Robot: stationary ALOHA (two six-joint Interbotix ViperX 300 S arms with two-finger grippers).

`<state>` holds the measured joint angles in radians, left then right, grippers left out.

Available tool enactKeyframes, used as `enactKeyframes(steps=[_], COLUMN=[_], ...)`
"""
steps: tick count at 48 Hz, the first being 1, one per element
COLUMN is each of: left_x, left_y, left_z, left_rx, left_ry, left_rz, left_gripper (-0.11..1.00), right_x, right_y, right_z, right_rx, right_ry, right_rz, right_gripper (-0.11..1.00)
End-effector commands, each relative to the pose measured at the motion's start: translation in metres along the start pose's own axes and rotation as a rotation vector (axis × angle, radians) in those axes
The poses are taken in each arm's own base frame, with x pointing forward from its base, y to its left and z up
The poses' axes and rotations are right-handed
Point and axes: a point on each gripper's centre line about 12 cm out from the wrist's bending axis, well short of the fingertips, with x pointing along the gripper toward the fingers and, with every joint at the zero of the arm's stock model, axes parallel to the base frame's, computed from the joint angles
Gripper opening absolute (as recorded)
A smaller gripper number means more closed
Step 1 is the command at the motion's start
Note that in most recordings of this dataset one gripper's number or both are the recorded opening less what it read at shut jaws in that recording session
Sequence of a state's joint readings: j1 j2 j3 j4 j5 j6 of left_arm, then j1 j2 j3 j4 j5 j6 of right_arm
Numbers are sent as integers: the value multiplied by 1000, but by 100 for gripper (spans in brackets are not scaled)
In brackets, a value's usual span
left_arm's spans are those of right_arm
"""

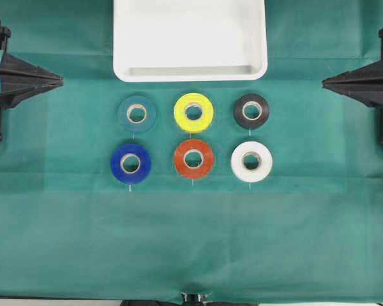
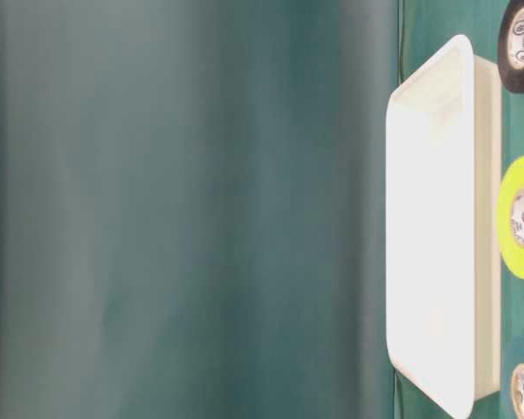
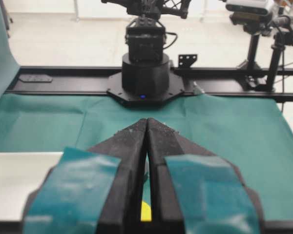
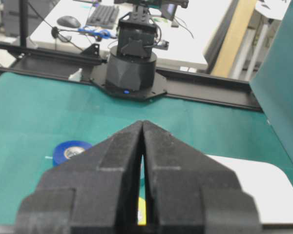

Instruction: Place the tape from the fixed location into the white case.

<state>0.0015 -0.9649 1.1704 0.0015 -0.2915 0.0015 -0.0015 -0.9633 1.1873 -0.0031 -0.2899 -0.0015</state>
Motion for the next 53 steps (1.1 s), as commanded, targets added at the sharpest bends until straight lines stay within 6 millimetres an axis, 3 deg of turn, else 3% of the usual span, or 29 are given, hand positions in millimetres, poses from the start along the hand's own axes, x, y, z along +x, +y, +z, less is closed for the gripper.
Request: enactKeyframes(steps=[1,43,48,53], left_x=[3,4,4,5], left_y=[-1,-2,-2,-1], left_z=[4,6,7,7], left_rx=[14,26,24,-2], left_ry=[12,20,9,6], left_rz=[-3,-8,-8,-5], left_gripper=[2,2,15,42], right_x=[3,7,7,7], right_y=[-1,-3,-3,-3], right_z=[13,11,11,10], right_rx=[10,25,25,23], right_ry=[-32,24,24,26], right_rz=[-3,-16,-16,-16], right_gripper=[0,0,0,0])
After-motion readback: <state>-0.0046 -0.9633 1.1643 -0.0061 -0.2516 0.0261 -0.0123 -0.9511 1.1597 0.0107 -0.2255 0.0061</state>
